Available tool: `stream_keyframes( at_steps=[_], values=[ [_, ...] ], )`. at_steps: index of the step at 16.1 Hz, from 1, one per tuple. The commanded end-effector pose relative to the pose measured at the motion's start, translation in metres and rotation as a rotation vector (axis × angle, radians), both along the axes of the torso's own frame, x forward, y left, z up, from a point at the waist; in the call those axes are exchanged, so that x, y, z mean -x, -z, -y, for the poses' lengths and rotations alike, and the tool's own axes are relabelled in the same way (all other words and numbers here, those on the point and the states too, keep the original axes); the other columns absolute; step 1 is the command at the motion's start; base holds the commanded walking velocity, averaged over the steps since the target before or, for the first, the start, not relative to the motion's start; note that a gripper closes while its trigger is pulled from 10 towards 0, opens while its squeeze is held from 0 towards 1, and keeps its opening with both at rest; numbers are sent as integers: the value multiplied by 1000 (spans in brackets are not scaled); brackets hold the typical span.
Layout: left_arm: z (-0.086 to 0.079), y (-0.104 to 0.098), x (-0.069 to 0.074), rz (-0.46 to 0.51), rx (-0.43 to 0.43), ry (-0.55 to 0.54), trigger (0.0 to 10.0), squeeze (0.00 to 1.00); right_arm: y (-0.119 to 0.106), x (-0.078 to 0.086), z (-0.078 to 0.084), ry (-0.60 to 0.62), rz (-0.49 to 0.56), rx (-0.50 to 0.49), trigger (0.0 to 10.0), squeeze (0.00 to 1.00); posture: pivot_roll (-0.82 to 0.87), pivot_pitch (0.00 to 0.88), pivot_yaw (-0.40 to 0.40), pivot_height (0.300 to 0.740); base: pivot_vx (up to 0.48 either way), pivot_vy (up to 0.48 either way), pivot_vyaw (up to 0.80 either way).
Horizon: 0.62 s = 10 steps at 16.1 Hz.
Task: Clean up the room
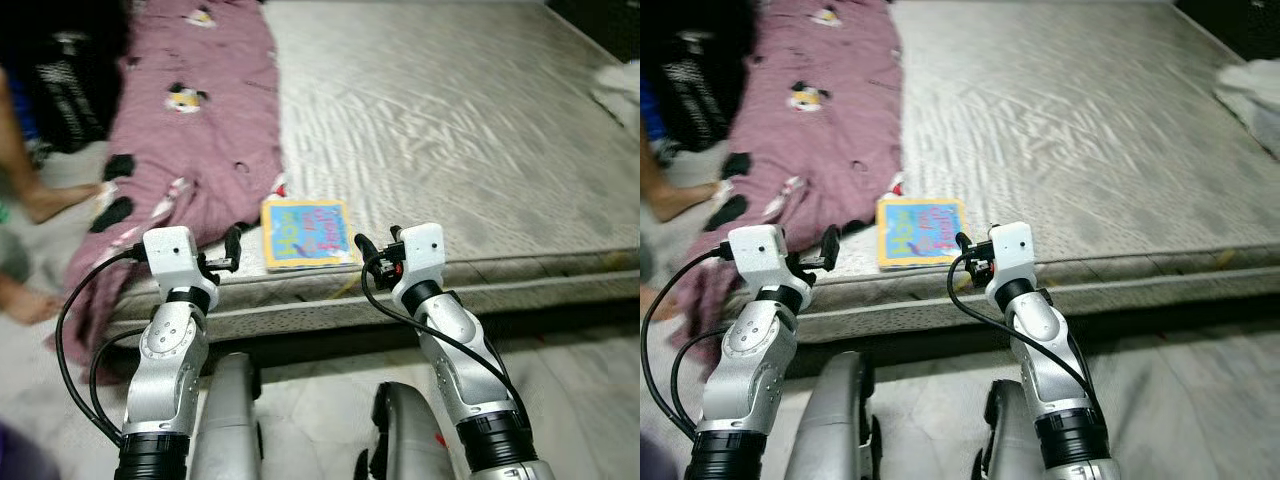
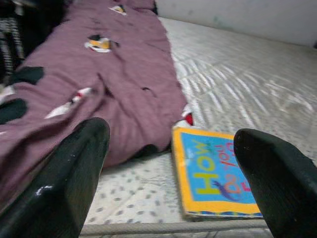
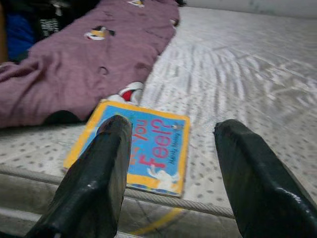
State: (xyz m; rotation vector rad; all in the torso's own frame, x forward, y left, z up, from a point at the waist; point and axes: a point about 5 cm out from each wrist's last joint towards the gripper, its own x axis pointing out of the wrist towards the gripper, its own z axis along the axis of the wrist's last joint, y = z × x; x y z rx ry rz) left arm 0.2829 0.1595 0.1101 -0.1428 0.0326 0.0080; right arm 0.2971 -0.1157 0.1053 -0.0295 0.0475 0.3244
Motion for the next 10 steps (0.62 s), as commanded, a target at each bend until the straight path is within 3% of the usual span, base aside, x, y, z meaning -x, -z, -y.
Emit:
stream_keyframes(
  at_steps=[1,10],
  values=[
    [1,-4,-1,18,3,15,10000,0,-1,-1,0,-6,-2,4,10000,0,32,113,-35,608,0,0,0],
    [3,-5,-3,27,10,31,10000,0,-2,-3,-1,-13,12,18,10000,0,28,106,-36,608,283,0,0]
  ],
)
